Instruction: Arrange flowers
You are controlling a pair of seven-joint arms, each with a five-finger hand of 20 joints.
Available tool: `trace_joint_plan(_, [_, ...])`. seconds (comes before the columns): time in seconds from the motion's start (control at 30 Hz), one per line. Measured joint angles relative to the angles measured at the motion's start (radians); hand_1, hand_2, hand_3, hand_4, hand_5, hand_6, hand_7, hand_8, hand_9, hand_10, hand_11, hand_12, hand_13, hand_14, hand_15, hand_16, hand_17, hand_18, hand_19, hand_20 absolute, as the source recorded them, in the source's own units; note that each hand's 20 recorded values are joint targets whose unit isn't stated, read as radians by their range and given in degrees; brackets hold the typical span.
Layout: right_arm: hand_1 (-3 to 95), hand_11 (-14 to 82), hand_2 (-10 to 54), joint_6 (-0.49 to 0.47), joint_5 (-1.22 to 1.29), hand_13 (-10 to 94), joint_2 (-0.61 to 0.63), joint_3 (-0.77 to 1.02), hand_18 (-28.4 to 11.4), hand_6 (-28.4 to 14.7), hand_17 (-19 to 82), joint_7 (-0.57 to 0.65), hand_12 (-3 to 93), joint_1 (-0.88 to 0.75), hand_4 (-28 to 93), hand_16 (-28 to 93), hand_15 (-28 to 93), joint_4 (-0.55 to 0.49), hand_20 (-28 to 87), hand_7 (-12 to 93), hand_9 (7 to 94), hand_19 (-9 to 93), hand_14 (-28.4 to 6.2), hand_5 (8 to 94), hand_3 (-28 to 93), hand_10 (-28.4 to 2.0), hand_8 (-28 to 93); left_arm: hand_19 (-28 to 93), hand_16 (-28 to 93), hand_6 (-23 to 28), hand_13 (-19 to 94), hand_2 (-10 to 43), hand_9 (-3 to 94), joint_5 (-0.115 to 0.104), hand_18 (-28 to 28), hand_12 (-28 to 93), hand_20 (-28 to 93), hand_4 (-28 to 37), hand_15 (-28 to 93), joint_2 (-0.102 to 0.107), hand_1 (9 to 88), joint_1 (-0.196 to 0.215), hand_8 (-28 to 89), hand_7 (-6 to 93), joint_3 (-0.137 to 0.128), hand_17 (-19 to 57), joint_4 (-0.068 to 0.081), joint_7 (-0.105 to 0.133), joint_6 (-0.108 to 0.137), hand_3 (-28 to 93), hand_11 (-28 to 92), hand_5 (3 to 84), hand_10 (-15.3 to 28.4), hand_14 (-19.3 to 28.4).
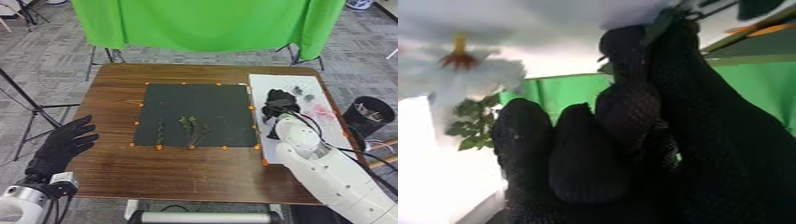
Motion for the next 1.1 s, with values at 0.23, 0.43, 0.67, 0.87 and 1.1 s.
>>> trace_joint_plan(0.23, [27.3,63.2,12.3,0.122,0.015,80,0.017,0.018,-20.1,-1.5,51,-0.031,44.5,-0.046,-8,38,87,-0.024,59,71,82.1,93,-4.0,58.3,90,-7.2,28,46,-2,4.3,23,1.6,26.9,0.000,22.9,14,6,-26.6,34,-0.001,25.3,-0.002,-11,19.0,0.001,-9.4,0.000,0.000,0.000,70,22,30.7,13.1,17.2])
trace_joint_plan(0.43, [27.8,64.0,9.6,0.099,-0.021,81,0.027,0.021,-20.4,-1.2,52,-0.029,44.2,-0.065,-10,38,88,-0.051,59,71,82.3,93,-4.4,58.7,89,-7.7,26,46,-2,4.3,23,1.5,26.9,0.000,22.9,14,6,-26.6,34,-0.001,25.3,-0.003,-11,18.9,0.001,-9.3,0.001,-0.001,-0.001,70,22,30.7,13.1,17.2])
trace_joint_plan(0.67, [9.3,60.6,-2.7,0.044,-0.164,84,0.027,-0.003,-21.3,-2.2,57,0.052,45.3,-0.061,-24,38,87,-0.059,62,69,87.1,93,-4.6,66.8,78,-7.8,-13,46,-2,4.3,23,1.4,26.9,0.001,22.9,14,6,-26.6,34,-0.001,25.3,-0.006,-11,18.9,0.001,-9.3,0.001,-0.004,-0.002,71,22,30.7,13.1,17.1])
trace_joint_plan(0.87, [-0.7,59.0,-0.1,-0.035,-0.161,85,0.034,-0.005,-21.4,-2.3,58,0.157,46.0,-0.049,-28,40,86,-0.116,63,65,88.4,93,-4.4,69.4,74,-7.7,-13,46,-2,4.4,23,1.5,26.9,0.002,22.8,14,6,-26.6,34,0.000,25.3,-0.010,-11,18.7,0.001,-9.3,0.002,-0.007,-0.004,70,22,30.8,13.1,17.1])
trace_joint_plan(1.1, [0.2,57.5,-0.2,-0.172,-0.099,85,0.020,-0.028,-21.3,-2.2,58,0.142,45.0,0.011,-28,39,86,-0.079,62,62,89.3,93,-4.2,71.3,73,-7.8,-13,46,-2,4.3,23,1.5,27.0,0.002,22.9,14,6,-26.6,34,0.000,25.4,-0.015,-11,18.9,0.002,-9.3,0.003,-0.011,-0.006,70,22,30.8,13.1,17.1])
